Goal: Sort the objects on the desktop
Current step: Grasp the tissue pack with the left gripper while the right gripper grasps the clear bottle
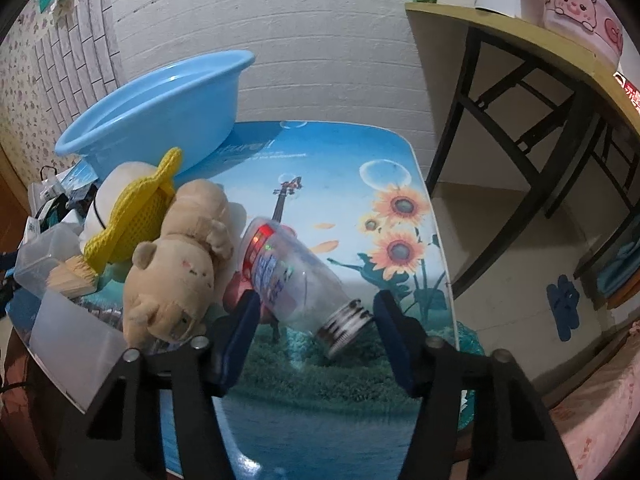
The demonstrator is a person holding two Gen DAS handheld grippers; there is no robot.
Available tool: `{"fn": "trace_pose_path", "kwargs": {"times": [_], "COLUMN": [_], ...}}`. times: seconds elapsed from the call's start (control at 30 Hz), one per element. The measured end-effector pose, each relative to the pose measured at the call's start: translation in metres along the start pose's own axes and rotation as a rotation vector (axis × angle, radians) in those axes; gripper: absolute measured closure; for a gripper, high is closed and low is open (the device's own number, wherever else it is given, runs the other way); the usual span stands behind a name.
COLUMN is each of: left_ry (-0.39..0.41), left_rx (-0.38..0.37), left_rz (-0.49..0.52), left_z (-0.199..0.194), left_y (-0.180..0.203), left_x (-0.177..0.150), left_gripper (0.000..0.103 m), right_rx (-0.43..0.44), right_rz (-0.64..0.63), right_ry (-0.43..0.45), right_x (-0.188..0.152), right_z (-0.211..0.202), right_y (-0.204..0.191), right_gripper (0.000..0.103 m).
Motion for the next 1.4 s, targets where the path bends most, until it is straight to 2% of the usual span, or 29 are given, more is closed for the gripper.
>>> {"fn": "trace_pose_path", "kwargs": {"times": [0.07, 0.3, 0.53, 0.67, 0.8, 0.83, 0.87, 0.97, 1.17, 1.27, 1.4], "left_ry": [0.002, 0.002, -0.020, -0.027, -0.039, -0.040, -0.041, -0.040, -0.045, -0.040, -0.029], "left_rx": [0.021, 0.074, 0.078, 0.076, 0.074, 0.074, 0.075, 0.071, 0.077, 0.083, 0.078], "left_rz": [-0.006, -0.028, -0.017, -0.016, -0.008, -0.008, -0.008, -0.008, -0.006, -0.017, -0.021], "left_z": [-0.003, -0.009, -0.006, -0.004, -0.001, -0.001, 0.000, 0.000, 0.007, 0.009, 0.010], "left_y": [-0.005, -0.020, -0.021, -0.020, -0.020, -0.020, -0.020, -0.021, -0.022, -0.023, -0.022], "left_x": [0.000, -0.002, -0.006, -0.008, -0.010, -0.010, -0.009, -0.010, -0.009, -0.008, -0.008], "left_gripper": [0.053, 0.053, 0.052, 0.052, 0.052, 0.052, 0.050, 0.046, 0.044, 0.038, 0.038], "right_rx": [0.019, 0.071, 0.013, 0.011, 0.018, 0.020, 0.022, 0.032, 0.029, 0.026, 0.038], "right_rz": [-0.007, -0.064, -0.051, -0.012, -0.031, -0.041, -0.049, -0.050, -0.067, -0.081, -0.087], "right_ry": [-0.008, -0.023, -0.025, -0.034, -0.028, -0.023, -0.020, -0.024, -0.030, -0.035, -0.042], "right_x": [-0.001, -0.007, -0.006, -0.005, -0.003, -0.003, -0.003, -0.004, -0.010, -0.013, -0.016], "right_z": [-0.002, -0.009, -0.001, 0.010, 0.015, 0.015, 0.015, 0.013, 0.002, -0.005, -0.011], "right_y": [-0.003, -0.022, -0.014, -0.005, -0.010, -0.012, -0.014, -0.017, -0.018, -0.019, -0.020], "right_gripper": [0.051, 0.051, 0.051, 0.051, 0.052, 0.062, 0.065, 0.065, 0.065, 0.065, 0.064]}}
Point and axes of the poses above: each gripper's, at about its wrist camera, not at the fingertips, and z roughly the way its jaws point, y to its right, x to its top, the point moved 3 cm from there along z, roughly the way its jaws point, and after that the axes turned 13 degrees about y, right-handed, at the moved point
